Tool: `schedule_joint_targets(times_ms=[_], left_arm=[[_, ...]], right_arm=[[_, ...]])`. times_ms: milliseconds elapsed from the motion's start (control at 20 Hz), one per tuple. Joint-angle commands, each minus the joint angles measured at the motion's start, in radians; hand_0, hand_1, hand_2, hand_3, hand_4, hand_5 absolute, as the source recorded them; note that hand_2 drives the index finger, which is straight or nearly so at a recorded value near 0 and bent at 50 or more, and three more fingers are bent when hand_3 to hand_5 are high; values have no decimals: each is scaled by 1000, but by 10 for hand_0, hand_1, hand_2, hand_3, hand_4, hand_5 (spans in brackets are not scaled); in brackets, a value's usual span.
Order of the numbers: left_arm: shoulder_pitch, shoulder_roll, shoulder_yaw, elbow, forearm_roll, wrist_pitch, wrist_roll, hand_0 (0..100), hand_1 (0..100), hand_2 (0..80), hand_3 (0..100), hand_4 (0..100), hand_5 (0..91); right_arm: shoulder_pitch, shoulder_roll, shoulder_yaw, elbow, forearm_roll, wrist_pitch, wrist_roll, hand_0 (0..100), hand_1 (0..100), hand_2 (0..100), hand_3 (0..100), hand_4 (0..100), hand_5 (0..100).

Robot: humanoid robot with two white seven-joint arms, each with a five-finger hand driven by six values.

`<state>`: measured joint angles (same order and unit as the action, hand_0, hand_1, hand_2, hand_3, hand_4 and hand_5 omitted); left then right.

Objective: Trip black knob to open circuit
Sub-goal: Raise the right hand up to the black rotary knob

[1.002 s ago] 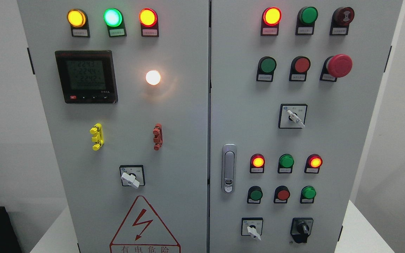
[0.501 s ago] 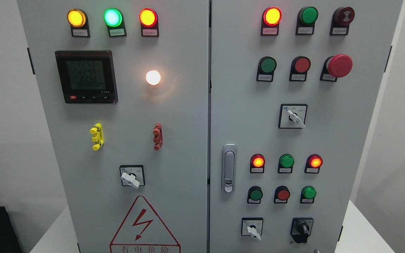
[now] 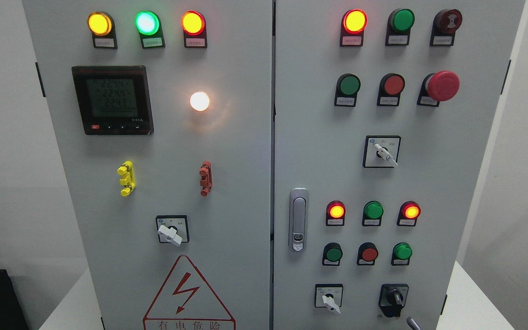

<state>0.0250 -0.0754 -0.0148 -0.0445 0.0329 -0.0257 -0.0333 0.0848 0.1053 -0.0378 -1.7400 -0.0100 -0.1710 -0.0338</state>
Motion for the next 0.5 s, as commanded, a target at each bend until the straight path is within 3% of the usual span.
schedule_joint_targets(times_ms=[0, 451], left_arm=[[-2, 0, 3, 0, 2, -3, 0, 120, 389, 0, 0, 0, 0], [-2, 0, 3, 0, 2, -2, 0, 120, 389, 0, 0, 0, 0]], right_arm=[[-16, 4, 7, -26, -4, -7, 0, 0, 0, 0, 1000, 1000, 1000], [-36, 4, 19, -26, -4, -4, 0, 0, 0, 0, 1000, 1000, 1000]])
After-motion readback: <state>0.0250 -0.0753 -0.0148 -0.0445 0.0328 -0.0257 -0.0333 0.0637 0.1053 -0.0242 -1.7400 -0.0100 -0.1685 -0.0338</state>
